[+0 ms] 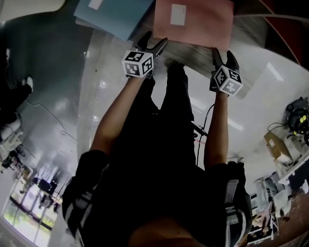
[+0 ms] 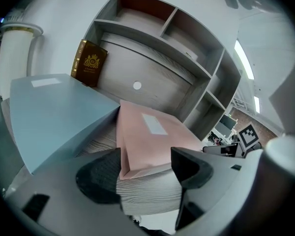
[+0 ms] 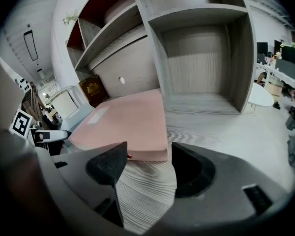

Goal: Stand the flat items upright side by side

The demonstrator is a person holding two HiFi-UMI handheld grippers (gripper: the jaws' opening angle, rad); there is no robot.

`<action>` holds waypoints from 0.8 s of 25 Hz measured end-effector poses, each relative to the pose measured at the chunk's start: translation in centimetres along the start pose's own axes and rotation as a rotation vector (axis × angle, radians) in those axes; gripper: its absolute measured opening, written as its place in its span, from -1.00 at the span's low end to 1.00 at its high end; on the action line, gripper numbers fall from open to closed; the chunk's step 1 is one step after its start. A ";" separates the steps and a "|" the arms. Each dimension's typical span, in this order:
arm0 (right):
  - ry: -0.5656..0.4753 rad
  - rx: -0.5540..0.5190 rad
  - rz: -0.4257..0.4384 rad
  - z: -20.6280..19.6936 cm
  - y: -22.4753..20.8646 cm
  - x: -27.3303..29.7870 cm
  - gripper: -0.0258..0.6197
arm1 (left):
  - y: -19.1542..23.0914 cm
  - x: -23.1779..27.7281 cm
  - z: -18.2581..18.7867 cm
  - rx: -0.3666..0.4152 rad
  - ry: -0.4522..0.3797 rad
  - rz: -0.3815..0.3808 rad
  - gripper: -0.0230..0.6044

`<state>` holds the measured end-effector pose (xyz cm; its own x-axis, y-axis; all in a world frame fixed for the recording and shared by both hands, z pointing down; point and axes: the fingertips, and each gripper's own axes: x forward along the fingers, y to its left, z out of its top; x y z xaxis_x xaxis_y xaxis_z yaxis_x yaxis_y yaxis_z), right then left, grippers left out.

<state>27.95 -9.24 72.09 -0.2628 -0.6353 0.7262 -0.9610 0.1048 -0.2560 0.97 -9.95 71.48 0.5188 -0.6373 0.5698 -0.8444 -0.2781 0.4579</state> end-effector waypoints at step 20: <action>0.024 0.020 -0.012 -3.7 3.6 -2.4 -0.06 | 0.5 -2.1 -1.1 0.028 0.021 -0.095 0.07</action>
<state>24.82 -4.52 71.78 -0.2536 -0.6179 0.7442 -0.9621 0.0815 -0.2601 -0.40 -8.02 71.28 0.5990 -0.5922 0.5389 -0.7947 -0.3569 0.4911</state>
